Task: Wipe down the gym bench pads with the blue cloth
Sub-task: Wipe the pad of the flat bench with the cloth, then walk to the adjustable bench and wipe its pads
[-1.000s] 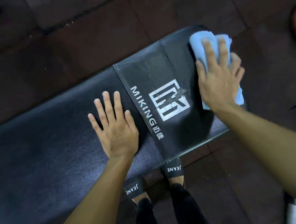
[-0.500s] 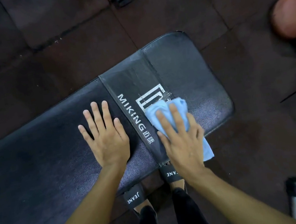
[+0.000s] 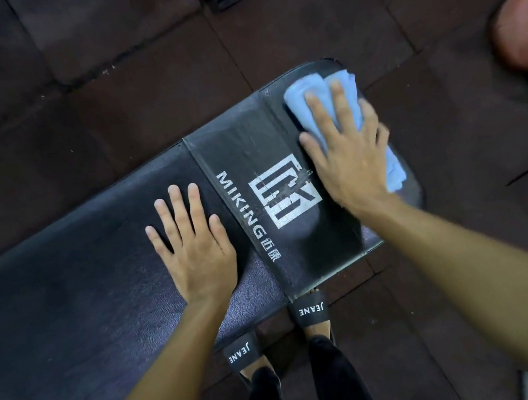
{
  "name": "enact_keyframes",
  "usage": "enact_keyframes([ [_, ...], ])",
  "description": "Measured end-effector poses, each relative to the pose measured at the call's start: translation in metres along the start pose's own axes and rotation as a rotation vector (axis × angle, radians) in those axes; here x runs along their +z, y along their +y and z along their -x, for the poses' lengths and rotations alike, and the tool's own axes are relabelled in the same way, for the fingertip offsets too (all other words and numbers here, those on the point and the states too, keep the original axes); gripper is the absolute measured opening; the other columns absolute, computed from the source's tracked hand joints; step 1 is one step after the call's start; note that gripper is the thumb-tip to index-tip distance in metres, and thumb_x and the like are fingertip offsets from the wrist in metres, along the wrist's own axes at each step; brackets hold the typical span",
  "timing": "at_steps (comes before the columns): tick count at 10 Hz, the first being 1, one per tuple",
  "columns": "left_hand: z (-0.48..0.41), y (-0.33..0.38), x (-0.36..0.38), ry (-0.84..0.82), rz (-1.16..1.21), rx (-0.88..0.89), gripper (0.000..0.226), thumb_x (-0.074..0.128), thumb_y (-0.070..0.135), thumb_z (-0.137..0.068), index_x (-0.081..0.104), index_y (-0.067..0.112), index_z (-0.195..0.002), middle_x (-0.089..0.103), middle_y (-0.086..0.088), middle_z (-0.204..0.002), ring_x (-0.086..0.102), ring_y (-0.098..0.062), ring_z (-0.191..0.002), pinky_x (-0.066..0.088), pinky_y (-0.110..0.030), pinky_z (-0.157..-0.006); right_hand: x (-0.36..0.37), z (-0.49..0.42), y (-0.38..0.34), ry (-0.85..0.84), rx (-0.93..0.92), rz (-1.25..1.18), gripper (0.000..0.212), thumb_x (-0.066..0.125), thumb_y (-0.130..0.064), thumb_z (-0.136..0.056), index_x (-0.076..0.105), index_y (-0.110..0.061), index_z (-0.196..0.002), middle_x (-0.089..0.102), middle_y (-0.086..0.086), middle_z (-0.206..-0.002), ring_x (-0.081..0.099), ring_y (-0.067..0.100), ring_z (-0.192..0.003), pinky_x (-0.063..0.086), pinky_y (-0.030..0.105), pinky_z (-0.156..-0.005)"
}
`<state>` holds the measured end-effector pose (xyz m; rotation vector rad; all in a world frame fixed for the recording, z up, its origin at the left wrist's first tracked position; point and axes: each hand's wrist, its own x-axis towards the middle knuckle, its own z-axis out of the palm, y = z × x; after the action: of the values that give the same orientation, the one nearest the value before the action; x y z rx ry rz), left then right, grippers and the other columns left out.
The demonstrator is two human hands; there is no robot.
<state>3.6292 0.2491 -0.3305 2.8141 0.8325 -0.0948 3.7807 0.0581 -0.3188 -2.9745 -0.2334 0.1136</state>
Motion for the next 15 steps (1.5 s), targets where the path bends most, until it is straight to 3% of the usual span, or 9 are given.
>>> enact_keyframes([
  [2, -0.001, 0.001, -0.001, -0.002, -0.004, 0.001, 0.056, 0.022, 0.036, -0.102, 0.012, 0.026, -0.157, 0.007, 0.002, -0.165, 0.001, -0.020, -0.152, 0.004, -0.051, -0.122, 0.003, 0.070, 0.012, -0.005, -0.028, 0.002, 0.054, 0.041, -0.055, -0.103, 0.035, -0.036, -0.154, 0.023, -0.002, -0.166, 0.036, 0.040, -0.140, 0.038, 0.053, -0.100],
  [3, -0.001, 0.001, 0.000, -0.005, 0.001, -0.001, 0.056, 0.023, 0.036, -0.102, 0.012, 0.027, -0.157, 0.007, 0.003, -0.165, 0.001, -0.020, -0.152, 0.003, -0.051, -0.122, 0.005, 0.078, 0.011, -0.009, -0.011, 0.114, 0.056, 0.036, -0.060, -0.103, 0.033, -0.037, -0.154, 0.026, -0.003, -0.165, 0.042, 0.038, -0.131, 0.041, 0.055, -0.091],
  [4, -0.002, 0.000, -0.001, -0.003, -0.003, -0.006, 0.056, 0.023, 0.036, -0.103, 0.013, 0.027, -0.157, 0.008, 0.003, -0.165, 0.001, -0.019, -0.152, 0.003, -0.051, -0.122, 0.007, 0.075, 0.011, 0.049, -0.007, 0.124, 0.050, 0.041, -0.055, -0.103, 0.042, -0.037, -0.149, 0.036, -0.002, -0.161, 0.039, 0.033, -0.118, 0.043, 0.051, -0.084],
  [6, -0.003, 0.001, -0.005, -0.047, 0.008, -0.004, 0.056, 0.023, 0.037, -0.103, 0.013, 0.027, -0.157, 0.007, 0.003, -0.165, -0.001, -0.019, -0.152, -0.001, -0.049, -0.123, -0.001, 0.071, 0.010, -0.021, 0.030, -0.051, 0.047, 0.037, -0.050, -0.102, 0.041, -0.040, -0.147, 0.033, -0.007, -0.161, 0.041, 0.035, -0.109, 0.041, 0.051, -0.084],
  [8, -0.009, -0.001, -0.040, -0.181, 0.083, 0.004, 0.056, 0.037, 0.036, -0.103, 0.020, 0.025, -0.155, 0.013, 0.003, -0.164, 0.003, -0.019, -0.152, 0.002, -0.047, -0.123, -0.039, 0.066, -0.016, -0.141, 0.144, -0.381, 0.046, 0.042, -0.043, -0.105, 0.036, -0.043, -0.150, 0.026, -0.011, -0.163, 0.039, 0.030, -0.115, 0.036, 0.047, -0.097],
  [9, -0.010, -0.008, -0.080, -0.209, 0.128, -0.042, 0.056, 0.041, 0.036, -0.102, 0.025, 0.024, -0.154, 0.020, 0.002, -0.162, 0.011, -0.020, -0.151, 0.007, -0.046, -0.123, -0.068, 0.072, -0.048, -0.250, 0.160, -0.547, 0.045, 0.039, -0.044, -0.106, 0.032, -0.047, -0.151, 0.023, -0.016, -0.162, 0.032, 0.021, -0.113, 0.031, 0.043, -0.104],
  [11, 0.007, -0.062, -0.194, -0.124, 0.187, -0.175, 0.055, 0.045, 0.036, -0.101, 0.030, 0.024, -0.153, 0.026, 0.001, -0.160, 0.020, -0.021, -0.149, 0.016, -0.043, -0.121, -0.129, 0.088, -0.156, -0.444, -0.037, -0.680, 0.046, 0.041, -0.039, -0.106, 0.037, -0.040, -0.151, 0.026, -0.014, -0.162, 0.031, 0.024, -0.141, 0.019, 0.033, -0.110],
  [14, 0.093, -0.237, -0.371, 0.053, 0.187, -0.520, 0.055, 0.042, 0.038, -0.101, 0.029, 0.025, -0.153, 0.029, 0.002, -0.159, 0.022, -0.020, -0.148, 0.017, -0.043, -0.121, -0.230, 0.177, -0.390, -0.732, -0.449, -0.720, 0.041, 0.037, -0.045, -0.105, 0.036, -0.052, -0.146, 0.023, -0.024, -0.158, 0.027, 0.009, -0.121, 0.018, 0.029, -0.101],
  [15, 0.136, -0.299, -0.423, 0.098, 0.169, -0.631, 0.055, 0.040, 0.039, -0.102, 0.026, 0.026, -0.153, 0.027, 0.002, -0.160, 0.021, -0.019, -0.148, 0.017, -0.043, -0.121, -0.259, 0.229, -0.469, -0.777, -0.587, -0.678, 0.043, 0.035, -0.046, -0.105, 0.035, -0.050, -0.148, 0.024, -0.022, -0.159, 0.029, 0.011, -0.125, 0.018, 0.030, -0.100],
])
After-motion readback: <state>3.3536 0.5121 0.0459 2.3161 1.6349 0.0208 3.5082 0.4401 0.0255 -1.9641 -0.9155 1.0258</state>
